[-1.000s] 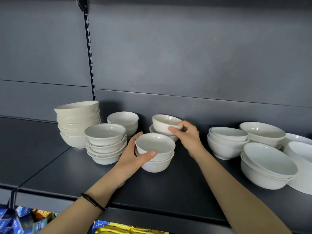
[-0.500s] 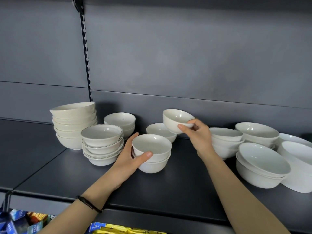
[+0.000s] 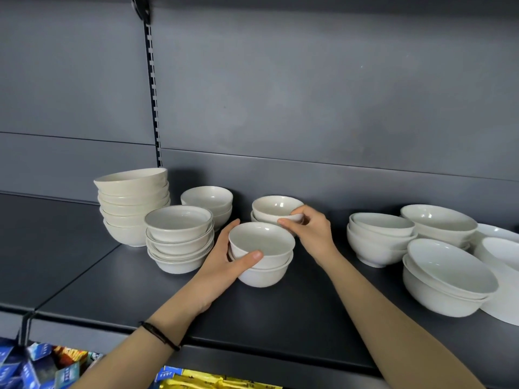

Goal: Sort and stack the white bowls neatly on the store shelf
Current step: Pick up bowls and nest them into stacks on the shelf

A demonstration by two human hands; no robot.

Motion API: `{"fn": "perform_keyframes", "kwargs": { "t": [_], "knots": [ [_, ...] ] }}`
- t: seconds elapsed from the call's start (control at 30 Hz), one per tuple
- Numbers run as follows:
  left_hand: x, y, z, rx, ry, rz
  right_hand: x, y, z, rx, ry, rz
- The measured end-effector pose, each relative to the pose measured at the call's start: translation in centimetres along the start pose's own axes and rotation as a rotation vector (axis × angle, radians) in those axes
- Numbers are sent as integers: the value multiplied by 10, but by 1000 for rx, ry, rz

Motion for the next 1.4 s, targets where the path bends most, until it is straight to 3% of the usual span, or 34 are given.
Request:
{"fn": "perform_keyframes", "kwargs": {
  "t": [0.3, 0.63, 0.73, 0.97, 1.13, 1.4],
  "knots": [
    [-1, 3, 3, 15, -39, 7, -26, -1, -3, 58, 54, -97],
    [1, 2, 1, 29, -130, 83, -67, -4, -29, 191, 167, 147],
    [1, 2, 1, 42, -131, 90, -66, -4, -35, 164, 174, 108],
    [1, -1, 0, 46, -119, 68, -57, -12, -39, 81, 92, -136],
    [0, 0, -2, 40, -118, 78, -55, -10, -41, 82, 79, -97],
    [-1, 2, -2, 32, -82, 83, -47, -6, -34, 52, -79, 59]
  ]
}}
Point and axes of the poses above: each hand's wrist, its own z-axis towards the middle knuckle, its own x-axis out of the palm, y = z × x, the point moved 1 cm from there along z, towards the middle knuckle, and after that the axes turned 2 degrees about y, right-handed, at the moved point
